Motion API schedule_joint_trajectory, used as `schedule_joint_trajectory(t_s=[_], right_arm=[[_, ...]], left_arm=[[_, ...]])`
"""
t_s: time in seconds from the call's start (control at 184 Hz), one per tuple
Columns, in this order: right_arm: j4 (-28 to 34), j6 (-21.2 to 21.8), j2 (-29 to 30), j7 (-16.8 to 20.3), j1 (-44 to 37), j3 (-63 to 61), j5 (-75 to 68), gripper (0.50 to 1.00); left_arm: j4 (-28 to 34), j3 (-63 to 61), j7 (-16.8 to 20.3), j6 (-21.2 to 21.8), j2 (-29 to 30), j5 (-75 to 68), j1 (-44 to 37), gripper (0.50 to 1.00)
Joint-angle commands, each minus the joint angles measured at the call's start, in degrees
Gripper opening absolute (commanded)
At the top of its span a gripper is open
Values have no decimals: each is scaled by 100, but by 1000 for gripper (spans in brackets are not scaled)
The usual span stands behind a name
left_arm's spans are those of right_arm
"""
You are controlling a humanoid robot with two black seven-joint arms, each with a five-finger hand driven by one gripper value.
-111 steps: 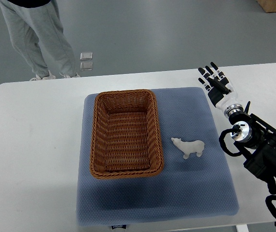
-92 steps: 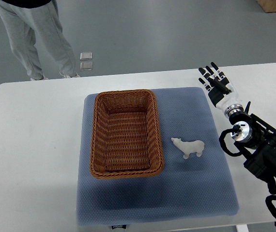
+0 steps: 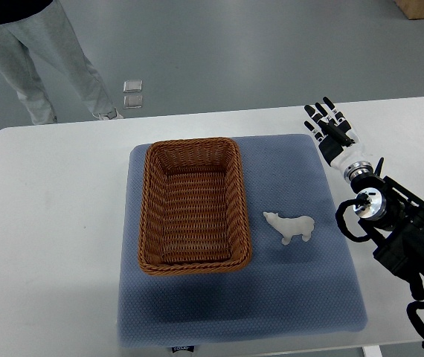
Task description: Place white bear in brown basket with right hand
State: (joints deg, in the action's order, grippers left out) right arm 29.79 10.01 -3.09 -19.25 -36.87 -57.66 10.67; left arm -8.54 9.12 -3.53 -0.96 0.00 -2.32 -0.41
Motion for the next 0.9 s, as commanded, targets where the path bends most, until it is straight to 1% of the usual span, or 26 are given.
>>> schedule_joint_trajectory(t_s=[0.0,0.504,0.824,0.894], right_arm=[[0,9,-34,0,-4,0,-3,926],[0,1,-78,-9,-31,-18,-3,924],[0,-17,-210,-9,-83,-18,-12,926],[106,-34,-368,0,-66,-18,-47,926]], left_arm=[[-8,-7,1,8,0,-5,15,1000],[-16,2,1,8,0,-5,15,1000],[-16,-7,1,8,0,-5,24,1000],[-16,-7,1,8,0,-5,24,1000]])
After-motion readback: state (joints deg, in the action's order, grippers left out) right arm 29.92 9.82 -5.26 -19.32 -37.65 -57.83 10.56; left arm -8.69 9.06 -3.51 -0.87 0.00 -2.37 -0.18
